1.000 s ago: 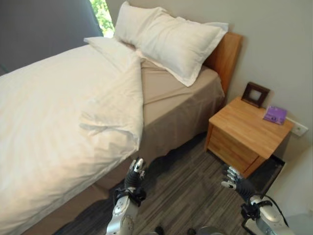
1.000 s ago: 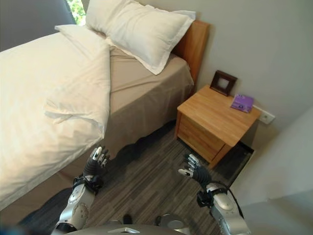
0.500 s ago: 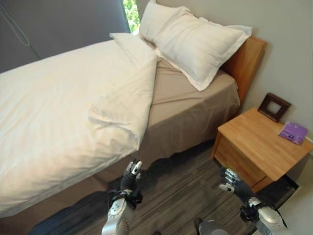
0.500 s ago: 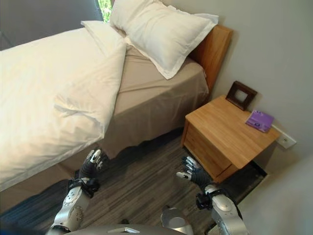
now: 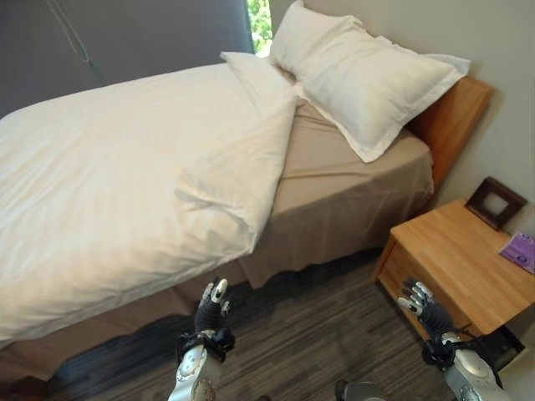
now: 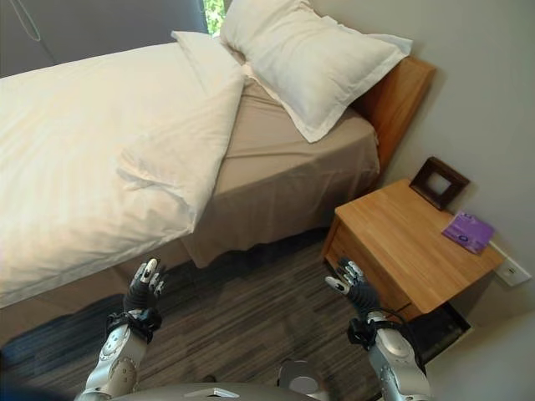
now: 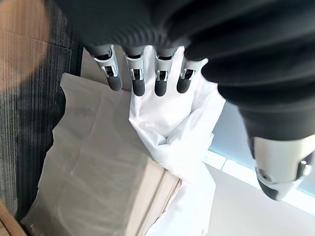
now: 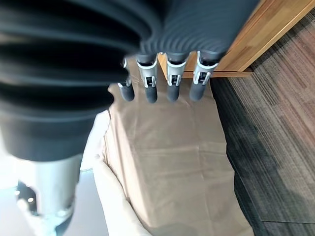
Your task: Making the bed.
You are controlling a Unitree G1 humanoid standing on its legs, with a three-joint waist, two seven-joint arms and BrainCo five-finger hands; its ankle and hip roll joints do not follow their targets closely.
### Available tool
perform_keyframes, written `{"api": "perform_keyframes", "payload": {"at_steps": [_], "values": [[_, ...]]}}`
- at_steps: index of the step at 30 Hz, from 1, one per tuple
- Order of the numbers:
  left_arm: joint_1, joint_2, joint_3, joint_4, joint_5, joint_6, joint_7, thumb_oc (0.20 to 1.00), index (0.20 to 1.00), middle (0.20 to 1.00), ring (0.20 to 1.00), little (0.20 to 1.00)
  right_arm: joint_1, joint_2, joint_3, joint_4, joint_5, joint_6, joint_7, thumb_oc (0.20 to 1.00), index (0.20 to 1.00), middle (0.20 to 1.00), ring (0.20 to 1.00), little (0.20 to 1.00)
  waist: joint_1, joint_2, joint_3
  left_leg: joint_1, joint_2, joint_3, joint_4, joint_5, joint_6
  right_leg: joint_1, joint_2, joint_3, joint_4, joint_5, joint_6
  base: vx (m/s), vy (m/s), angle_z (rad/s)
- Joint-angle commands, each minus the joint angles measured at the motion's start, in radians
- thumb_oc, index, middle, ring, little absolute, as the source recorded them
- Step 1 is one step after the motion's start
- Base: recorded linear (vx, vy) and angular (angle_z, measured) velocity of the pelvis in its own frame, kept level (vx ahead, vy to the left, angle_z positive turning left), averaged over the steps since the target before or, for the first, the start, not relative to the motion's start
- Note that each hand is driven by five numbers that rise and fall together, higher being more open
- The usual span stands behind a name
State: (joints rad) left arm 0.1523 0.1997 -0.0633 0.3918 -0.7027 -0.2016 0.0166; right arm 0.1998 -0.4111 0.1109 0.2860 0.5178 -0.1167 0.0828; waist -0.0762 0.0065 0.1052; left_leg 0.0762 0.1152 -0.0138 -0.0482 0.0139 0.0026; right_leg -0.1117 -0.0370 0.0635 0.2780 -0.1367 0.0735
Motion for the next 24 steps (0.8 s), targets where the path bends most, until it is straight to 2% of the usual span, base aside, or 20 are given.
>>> {"api": "perform_keyframes", "payload": {"at_steps": [1, 6, 7, 8, 9, 10, 11, 12, 13, 14, 15, 16, 17, 18, 19, 21, 22, 23, 24], "values": [[-0.045, 0.070, 0.020, -0.044, -0.008, -0.054, -0.003, 1.000, 1.000, 1.000, 1.000, 1.000, -0.041, 0.032, 0.013, -0.037, 0.005, -0.058, 0.012, 1.000, 1.000, 1.000, 1.000, 1.000, 0.006, -0.080, 0.014, 0.020, -0.045, 0.094, 0.054, -0.029, -0.041, 0.150, -0.062, -0.084, -0.283, 0.179, 0.065, 0.04, 0.018, 0.10], [-0.050, 0.078, 0.019, -0.040, -0.009, -0.055, -0.006, 1.000, 1.000, 1.000, 1.000, 1.000, -0.051, 0.025, 0.030, -0.046, 0.012, -0.054, 0.023, 1.000, 1.000, 1.000, 1.000, 1.000, 0.018, -0.079, 0.029, 0.001, -0.061, 0.055, 0.078, -0.046, -0.029, 0.139, -0.077, -0.083, -0.237, 0.163, 0.070, 0.04, 0.068, 0.26], [-0.051, 0.085, 0.022, -0.023, -0.001, -0.054, 0.000, 1.000, 1.000, 1.000, 1.000, 1.000, -0.063, 0.021, 0.042, -0.052, 0.002, -0.051, 0.034, 1.000, 1.000, 1.000, 1.000, 1.000, 0.028, -0.076, 0.045, -0.006, -0.076, 0.031, 0.090, -0.064, -0.009, 0.082, -0.090, -0.073, -0.123, 0.161, 0.085, 0.01, 0.136, 0.17], [-0.051, 0.086, 0.025, -0.017, 0.004, -0.053, 0.002, 1.000, 1.000, 1.000, 1.000, 1.000, -0.068, 0.025, 0.048, -0.056, -0.002, -0.052, 0.037, 1.000, 1.000, 1.000, 1.000, 1.000, 0.033, -0.074, 0.054, -0.005, -0.082, 0.027, 0.094, -0.071, 0.005, 0.033, -0.098, -0.066, -0.024, 0.192, 0.100, 0.00, 0.190, 0.17], [-0.047, 0.090, 0.030, -0.017, 0.008, -0.054, 0.009, 1.000, 1.000, 1.000, 1.000, 1.000, -0.078, 0.030, 0.058, -0.059, -0.005, -0.054, 0.038, 1.000, 1.000, 1.000, 1.000, 1.000, 0.038, -0.072, 0.072, 0.006, -0.086, 0.032, 0.091, -0.077, 0.017, -0.018, -0.105, -0.070, 0.071, 0.252, 0.112, -0.02, 0.107, 0.17], [-0.048, 0.090, 0.031, -0.017, 0.009, -0.054, 0.009, 1.000, 1.000, 1.000, 1.000, 1.000, -0.079, 0.030, 0.058, -0.059, -0.005, -0.054, 0.038, 1.000, 1.000, 1.000, 1.000, 1.000, 0.040, -0.073, 0.071, 0.004, -0.087, 0.034, 0.092, -0.077, 0.017, -0.023, -0.106, -0.066, 0.076, 0.251, 0.113, 0.04, 0.136, 0.15], [-0.047, 0.100, 0.031, -0.015, 0.017, -0.049, 0.009, 1.000, 1.000, 1.000, 1.000, 1.000, -0.084, 0.040, 0.062, -0.071, 0.005, -0.060, 0.041, 1.000, 1.000, 1.000, 1.000, 1.000, 0.035, -0.058, 0.095, 0.021, -0.090, 0.014, 0.090, -0.082, 0.024, -0.081, -0.095, -0.031, 0.198, 0.293, 0.120, 0.14, 0.075, 0.02], [-0.043, 0.109, 0.034, -0.007, 0.030, -0.048, 0.005, 1.000, 1.000, 1.000, 1.000, 1.000, -0.080, 0.047, 0.059, -0.076, 0.018, -0.061, 0.046, 1.000, 1.000, 1.000, 1.000, 1.000, 0.033, -0.057, 0.098, 0.027, -0.091, -0.004, 0.100, -0.091, 0.020, -0.095, -0.099, -0.018, 0.193, 0.300, 0.112, 0.22, 0.060, 0.10], [-0.040, 0.111, 0.036, -0.008, 0.033, -0.051, 0.003, 1.000, 1.000, 1.000, 1.000, 1.000, -0.078, 0.049, 0.058, -0.077, 0.022, -0.060, 0.046, 1.000, 1.000, 1.000, 1.000, 1.000, 0.031, -0.056, 0.100, 0.035, -0.092, -0.012, 0.107, -0.104, 0.017, -0.098, -0.121, -0.035, 0.164, 0.294, 0.108, 0.17, -0.020, 0.19], [-0.040, 0.111, 0.036, -0.009, 0.033, -0.051, 0.003, 1.000, 1.000, 1.000, 1.000, 1.000, -0.078, 0.049, 0.058, -0.077, 0.022, -0.060, 0.046, 1.000, 1.000, 1.000, 1.000, 1.000, 0.031, -0.056, 0.101, 0.035, -0.092, -0.013, 0.107, -0.104, 0.017, -0.098, -0.121, -0.035, 0.164, 0.294, 0.108, 0.26, -0.101, 0.41], [-0.037, 0.115, 0.045, -0.007, 0.025, -0.054, -0.001, 1.000, 1.000, 1.000, 1.000, 1.000, -0.073, 0.052, 0.062, -0.081, 0.035, -0.057, 0.054, 1.000, 1.000, 1.000, 1.000, 1.000, 0.024, -0.059, 0.092, 0.058, -0.084, -0.028, 0.102, -0.128, -0.003, -0.105, -0.172, -0.056, 0.056, 0.296, 0.108, 0.19, -0.089, 0.29], [-0.036, 0.115, 0.046, -0.007, 0.025, -0.054, -0.001, 1.000, 1.000, 1.000, 1.000, 1.000, -0.072, 0.052, 0.063, -0.081, 0.035, -0.057, 0.054, 1.000, 1.000, 1.000, 1.000, 1.000, 0.022, -0.057, 0.095, 0.061, -0.083, -0.031, 0.102, -0.129, -0.004, -0.100, -0.171, -0.060, 0.054, 0.295, 0.108, 0.30, -0.159, 0.27], [-0.041, 0.119, 0.051, -0.002, 0.016, -0.056, -0.004, 1.000, 1.000, 1.000, 1.000, 1.000, -0.071, 0.047, 0.069, -0.084, 0.034, -0.054, 0.063, 1.000, 1.000, 1.000, 1.000, 1.000, 0.018, -0.067, 0.089, 0.071, -0.079, -0.037, 0.099, -0.140, -0.018, -0.095, -0.188, -0.057, -0.042, 0.292, 0.114, 0.37, -0.230, 0.28], [-0.042, 0.125, 0.059, 0.009, 0.011, -0.063, -0.008, 1.000, 1.000, 1.000, 1.000, 1.000, -0.071, 0.028, 0.091, -0.085, 0.002, -0.049, 0.078, 1.000, 1.000, 1.000, 1.000, 1.000, 0.006, -0.075, 0.088, 0.122, -0.053, -0.065, 0.071, -0.159, -0.044, -0.093, -0.192, -0.055, -0.224, 0.312, 0.133, 0.46, -0.293, 0.39], [-0.046, 0.128, 0.059, 0.020, 0.017, -0.067, -0.003, 1.000, 1.000, 1.000, 1.000, 1.000, -0.075, 0.023, 0.098, -0.087, -0.003, -0.049, 0.076, 1.000, 1.000, 1.000, 1.000, 1.000, 0.001, -0.072, 0.087, 0.147, -0.035, -0.073, 0.057, -0.162, -0.053, -0.094, -0.180, -0.046, -0.258, 0.316, 0.138, 0.44, -0.303, 0.45], [-0.071, 0.125, 0.048, 0.039, 0.020, -0.080, 0.015, 1.000, 1.000, 1.000, 1.000, 1.000, -0.093, 0.013, 0.114, -0.082, 0.003, -0.049, 0.076, 1.000, 1.000, 1.000, 1.000, 1.000, -0.007, -0.069, 0.071, 0.184, -0.001, -0.086, 0.041, -0.154, -0.069, -0.102, -0.150, -0.031, -0.242, 0.310, 0.140, 0.24, -0.217, 0.37], [-0.071, 0.125, 0.048, 0.039, 0.020, -0.080, 0.015, 1.000, 1.000, 1.000, 1.000, 1.000, -0.093, 0.013, 0.114, -0.082, 0.003, -0.049, 0.076, 1.000, 1.000, 1.000, 1.000, 1.000, -0.007, -0.069, 0.071, 0.184, -0.001, -0.086, 0.041, -0.154, -0.069, -0.102, -0.150, -0.031, -0.242, 0.310, 0.140, 0.26, -0.297, 0.29], [-0.073, 0.115, 0.036, 0.029, 0.006, -0.078, 0.004, 1.000, 1.000, 1.000, 1.000, 1.000, -0.100, 0.003, 0.124, -0.088, 0.007, -0.038, 0.090, 1.000, 1.000, 1.000, 1.000, 1.000, -0.007, -0.061, 0.047, 0.182, 0.029, -0.100, 0.063, -0.117, -0.086, -0.102, -0.133, -0.020, -0.180, 0.271, 0.128, 0.17, -0.194, 0.37], [-0.072, 0.114, 0.036, 0.029, 0.006, -0.078, 0.004, 1.000, 1.000, 1.000, 1.000, 1.000, -0.100, 0.003, 0.124, -0.088, 0.007, -0.038, 0.091, 1.000, 1.000, 1.000, 1.000, 1.000, -0.008, -0.060, 0.046, 0.182, 0.030, -0.100, 0.062, -0.117, -0.087, -0.103, -0.132, -0.021, -0.177, 0.269, 0.128, 0.34, -0.362, 0.39]]}}
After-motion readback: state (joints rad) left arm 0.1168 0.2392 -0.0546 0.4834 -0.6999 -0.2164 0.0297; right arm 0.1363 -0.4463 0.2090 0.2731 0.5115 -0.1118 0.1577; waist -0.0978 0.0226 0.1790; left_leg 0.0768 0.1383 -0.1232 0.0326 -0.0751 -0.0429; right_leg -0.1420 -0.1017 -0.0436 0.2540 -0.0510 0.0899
